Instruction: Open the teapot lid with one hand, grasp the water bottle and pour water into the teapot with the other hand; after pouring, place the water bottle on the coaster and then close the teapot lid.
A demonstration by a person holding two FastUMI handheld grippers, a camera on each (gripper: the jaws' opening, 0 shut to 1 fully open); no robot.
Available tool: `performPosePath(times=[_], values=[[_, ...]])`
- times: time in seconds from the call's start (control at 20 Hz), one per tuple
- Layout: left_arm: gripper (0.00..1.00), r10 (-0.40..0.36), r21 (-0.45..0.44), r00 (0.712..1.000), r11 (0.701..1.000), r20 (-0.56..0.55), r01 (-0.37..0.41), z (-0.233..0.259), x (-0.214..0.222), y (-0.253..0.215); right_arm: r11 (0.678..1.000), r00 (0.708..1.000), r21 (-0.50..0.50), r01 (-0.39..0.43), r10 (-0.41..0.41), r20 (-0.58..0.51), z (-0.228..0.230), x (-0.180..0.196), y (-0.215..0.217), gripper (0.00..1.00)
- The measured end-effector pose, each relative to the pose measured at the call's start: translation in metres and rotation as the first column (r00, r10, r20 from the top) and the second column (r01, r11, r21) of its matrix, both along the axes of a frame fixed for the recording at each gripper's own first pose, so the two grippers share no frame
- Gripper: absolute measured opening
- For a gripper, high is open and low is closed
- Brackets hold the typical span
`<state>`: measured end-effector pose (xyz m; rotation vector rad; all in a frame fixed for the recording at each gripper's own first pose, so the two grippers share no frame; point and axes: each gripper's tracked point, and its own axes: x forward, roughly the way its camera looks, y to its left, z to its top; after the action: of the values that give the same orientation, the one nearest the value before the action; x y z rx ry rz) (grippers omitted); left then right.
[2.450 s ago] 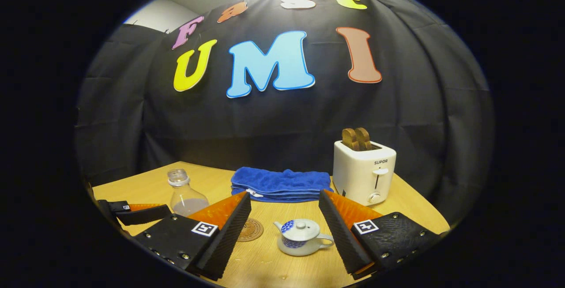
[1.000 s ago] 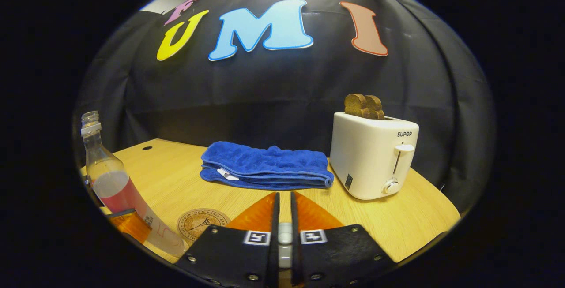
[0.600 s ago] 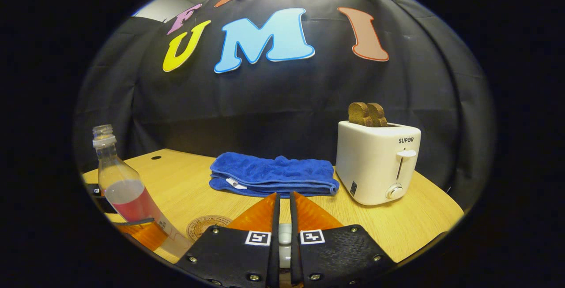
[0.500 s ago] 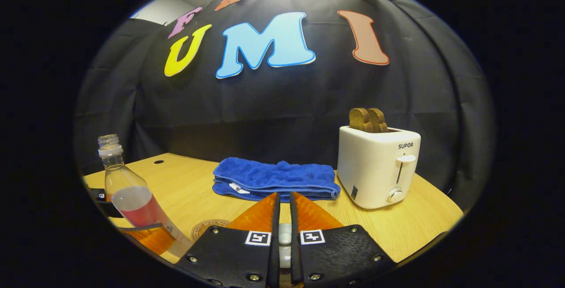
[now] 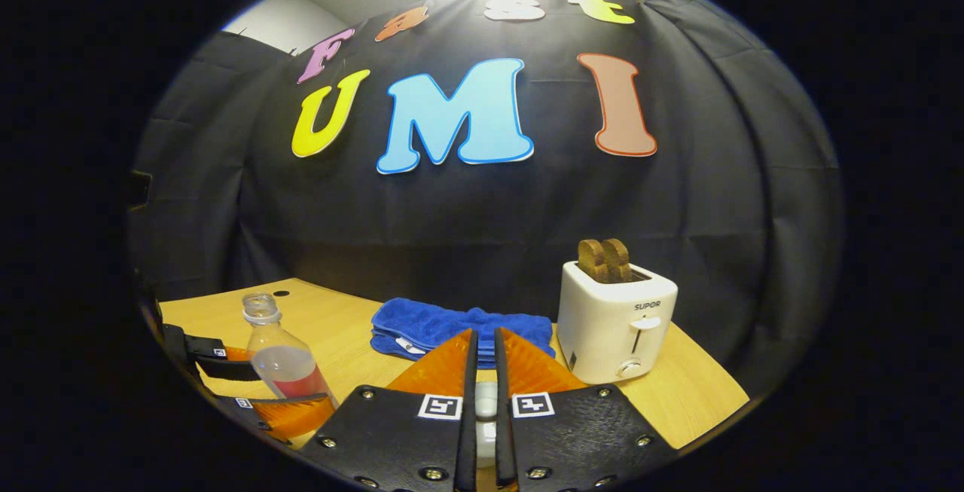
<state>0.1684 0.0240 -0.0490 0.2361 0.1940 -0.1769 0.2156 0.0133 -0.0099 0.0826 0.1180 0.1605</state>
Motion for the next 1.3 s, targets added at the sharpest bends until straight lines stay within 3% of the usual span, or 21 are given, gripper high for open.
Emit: performPosePath(times=[0.2,0.35,0.45,0.55,0.75,0.95,1.1,1.2,1.3], values=[[0.84,-0.009,0.267,1.0,0.964,-0.029,0.016,0.003,0.009,0.003,0.999,1.0,0.031,0.021,-0.021,-0.008,0.006,-0.023,-0.036,0.1],[0.84,-0.028,0.437,0.998,0.898,-0.047,0.046,0.008,0.023,-0.004,0.998,0.999,0.041,0.042,-0.041,-0.018,-0.003,-0.034,-0.062,0.1],[0.85,-0.042,0.563,0.997,0.824,-0.058,0.067,0.007,0.032,-0.005,0.997,0.998,0.045,0.062,-0.061,-0.03,-0.01,-0.042,-0.08,0.1],[0.84,-0.052,0.687,0.995,0.72,-0.081,0.093,0.007,0.041,-0.007,0.996,0.996,0.036,0.086,-0.085,-0.035,-0.02,-0.048,-0.098,0.1],[0.84,-0.072,0.828,0.986,0.536,-0.15,0.165,-0.004,0.049,-0.016,0.992,0.993,0.066,0.105,-0.102,-0.056,-0.041,-0.054,-0.12,0.1],[0.84,-0.088,0.905,0.975,0.362,-0.206,0.224,-0.009,0.057,-0.031,0.988,0.992,0.111,0.107,-0.098,-0.076,-0.052,-0.052,-0.129,0.1],[0.85,-0.087,0.928,0.964,0.26,-0.251,0.265,-0.013,0.06,-0.038,0.987,0.991,0.123,0.107,-0.096,-0.09,-0.059,-0.052,-0.132,0.1],[0.85,-0.067,0.942,0.957,0.171,-0.281,0.288,-0.018,0.063,-0.035,0.983,0.991,0.137,0.119,-0.108,-0.084,-0.056,-0.053,-0.137,0.1],[0.84,-0.057,0.947,0.953,0.102,-0.299,0.304,-0.017,0.065,-0.038,0.982,0.989,0.137,0.133,-0.124,-0.079,-0.056,-0.053,-0.143,0.1]])
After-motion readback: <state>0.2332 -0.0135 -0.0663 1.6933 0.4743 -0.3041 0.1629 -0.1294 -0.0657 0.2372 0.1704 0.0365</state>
